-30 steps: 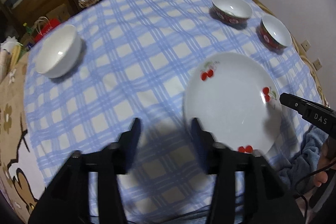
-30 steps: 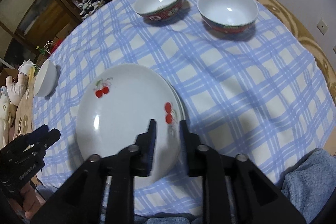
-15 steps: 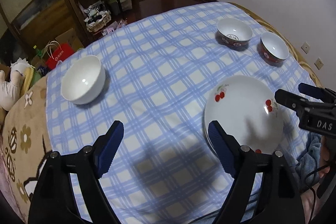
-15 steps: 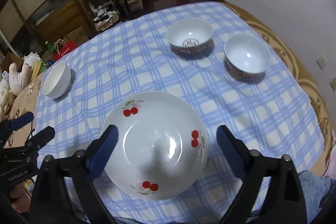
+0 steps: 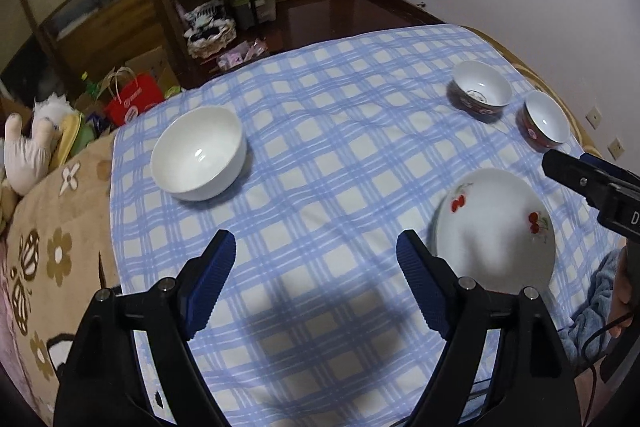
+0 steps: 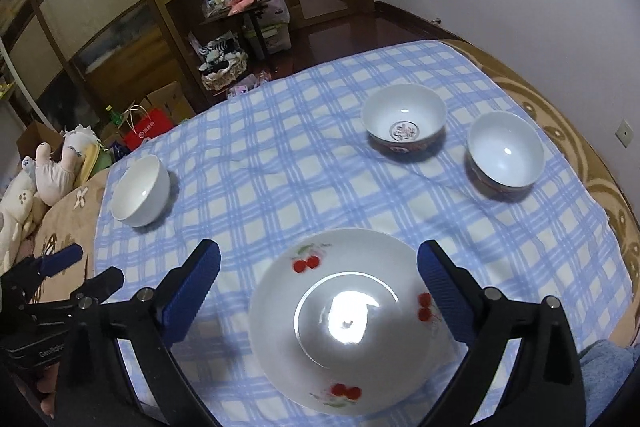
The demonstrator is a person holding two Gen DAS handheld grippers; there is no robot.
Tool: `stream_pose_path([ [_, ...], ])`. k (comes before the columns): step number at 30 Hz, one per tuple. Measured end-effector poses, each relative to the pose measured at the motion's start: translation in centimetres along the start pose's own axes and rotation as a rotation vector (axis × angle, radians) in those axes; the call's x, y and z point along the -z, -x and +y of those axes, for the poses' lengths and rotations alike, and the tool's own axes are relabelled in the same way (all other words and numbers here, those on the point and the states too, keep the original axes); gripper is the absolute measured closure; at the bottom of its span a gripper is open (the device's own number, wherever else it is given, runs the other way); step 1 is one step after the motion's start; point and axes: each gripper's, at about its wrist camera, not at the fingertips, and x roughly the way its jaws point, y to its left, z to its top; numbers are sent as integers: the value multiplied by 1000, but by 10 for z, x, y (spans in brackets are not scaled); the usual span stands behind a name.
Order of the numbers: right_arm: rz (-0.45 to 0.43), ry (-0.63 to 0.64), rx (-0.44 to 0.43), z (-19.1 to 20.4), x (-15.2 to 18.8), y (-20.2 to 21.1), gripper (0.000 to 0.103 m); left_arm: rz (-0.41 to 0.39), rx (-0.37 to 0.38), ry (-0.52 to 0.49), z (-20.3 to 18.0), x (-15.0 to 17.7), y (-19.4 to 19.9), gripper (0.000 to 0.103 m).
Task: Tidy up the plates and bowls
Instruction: 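Move both open grippers to the plain white bowl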
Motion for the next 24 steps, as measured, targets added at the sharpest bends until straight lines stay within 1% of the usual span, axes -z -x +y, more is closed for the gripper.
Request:
stream_pose_path([
  [1, -4, 4, -2, 3, 0, -1, 0, 1, 29, 2, 4, 1, 0, 21],
  [2, -12, 8, -2, 7, -1, -1, 0, -3, 43, 12, 10, 1, 0, 21],
  [3, -18, 13, -3, 11, -1, -1, 0, -15, 37, 30, 17, 2, 2, 21],
  [5, -20, 28, -11, 20, -2, -4, 0, -21, 25, 30, 23, 2, 3, 21],
  [7, -13, 49, -37, 28, -4, -7, 0, -25, 2, 39, 33, -1, 3, 21],
  [11, -16, 71, -42, 42, -5, -14, 0, -31, -24, 68, 51, -7, 1, 21],
  [13, -8, 79, -52, 49, -7, -21, 0, -56, -34, 78, 63, -10, 2, 21],
  [17, 1, 104, -50, 62, -12, -35, 0, -103, -27, 165, 91, -16, 5, 21],
  [20, 2, 104, -66, 71, -17, -45, 0, -118, -58, 210, 108, -21, 1, 21],
  [24, 4, 112, -97, 87, -26, -60, 0, -117, -78, 236, 129, -26, -9, 21],
])
